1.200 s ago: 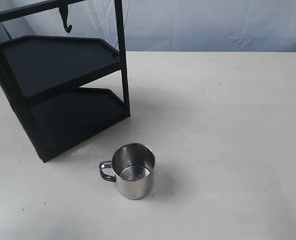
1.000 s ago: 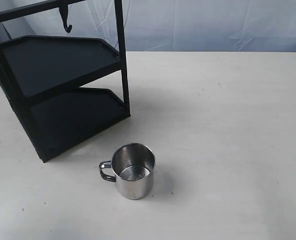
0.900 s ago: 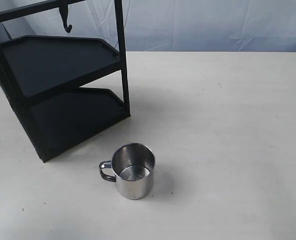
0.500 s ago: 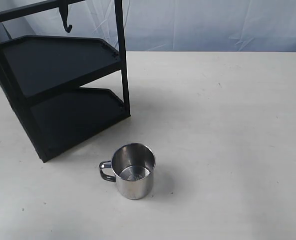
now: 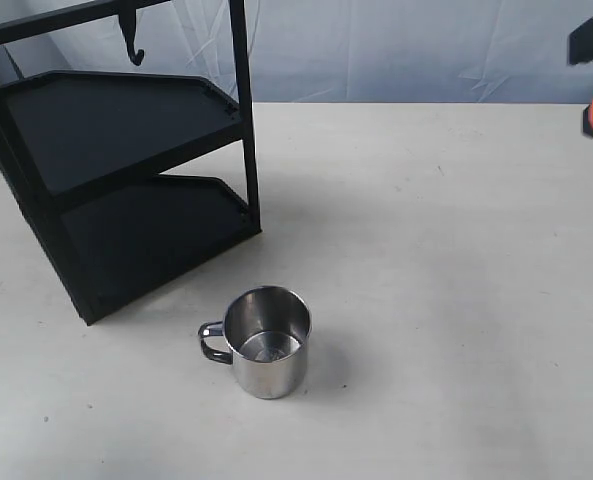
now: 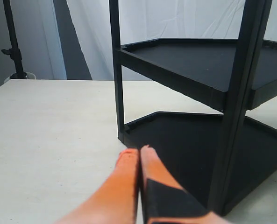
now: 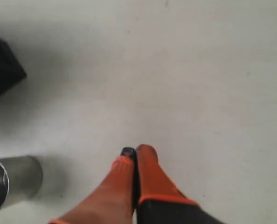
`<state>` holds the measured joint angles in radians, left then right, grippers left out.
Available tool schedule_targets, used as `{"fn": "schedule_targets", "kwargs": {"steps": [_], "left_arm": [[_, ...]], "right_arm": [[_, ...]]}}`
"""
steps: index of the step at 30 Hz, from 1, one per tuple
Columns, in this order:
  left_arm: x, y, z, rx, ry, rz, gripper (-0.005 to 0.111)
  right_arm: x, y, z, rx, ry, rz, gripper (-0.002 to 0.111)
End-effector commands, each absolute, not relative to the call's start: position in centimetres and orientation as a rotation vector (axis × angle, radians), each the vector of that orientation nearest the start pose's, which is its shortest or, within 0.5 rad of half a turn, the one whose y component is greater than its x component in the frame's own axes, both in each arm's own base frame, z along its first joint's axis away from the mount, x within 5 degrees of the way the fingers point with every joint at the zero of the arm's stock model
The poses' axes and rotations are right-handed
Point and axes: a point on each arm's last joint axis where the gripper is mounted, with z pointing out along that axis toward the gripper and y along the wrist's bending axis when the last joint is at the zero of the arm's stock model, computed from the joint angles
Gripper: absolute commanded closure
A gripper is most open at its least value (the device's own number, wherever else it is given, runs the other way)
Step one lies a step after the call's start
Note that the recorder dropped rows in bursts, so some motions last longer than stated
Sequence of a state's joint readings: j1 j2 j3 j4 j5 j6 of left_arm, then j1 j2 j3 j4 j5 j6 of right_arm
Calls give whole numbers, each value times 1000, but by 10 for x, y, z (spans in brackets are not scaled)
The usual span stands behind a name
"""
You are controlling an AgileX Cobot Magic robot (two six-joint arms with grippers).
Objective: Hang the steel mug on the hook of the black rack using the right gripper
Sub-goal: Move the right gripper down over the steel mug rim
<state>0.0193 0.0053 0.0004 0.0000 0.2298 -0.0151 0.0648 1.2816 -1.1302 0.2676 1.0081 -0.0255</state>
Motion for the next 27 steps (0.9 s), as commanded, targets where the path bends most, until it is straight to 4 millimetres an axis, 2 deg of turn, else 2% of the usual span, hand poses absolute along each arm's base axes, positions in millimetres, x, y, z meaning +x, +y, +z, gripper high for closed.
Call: {"fn": "schedule_targets", "kwargs": {"steps": [1,6,8,11,14,18,19,21,24,27], "left_arm": [[56,1,192,-34,1714,-5,105],[56,1,192,-34,1714,-5,105],[56,1,192,-34,1714,-5,105],[56,1,192,-34,1714,-5,105],[56,1,192,-34,1714,-5,105],[56,1,192,-34,1714,-5,105],[56,1,192,-34,1714,-5,105],[56,1,192,-34,1714,-5,105],[56,1,192,-34,1714,-5,105],[56,1,192,-34,1714,-5,105]], "right_arm": [[267,79,295,-224,2825,419,109],[276,133,264,-408,2836,469,109],[276,149,256,-459,2826,517,109],[273,166,248,-658,2790,634,107],[272,176,241,-745,2780,785,87],[276,181,230,-747,2789,827,38],[277,181,228,-746,2796,827,33],[278,181,224,-743,2808,826,35],[280,184,218,-723,2828,850,45],[280,188,214,-709,2842,879,47]]}}
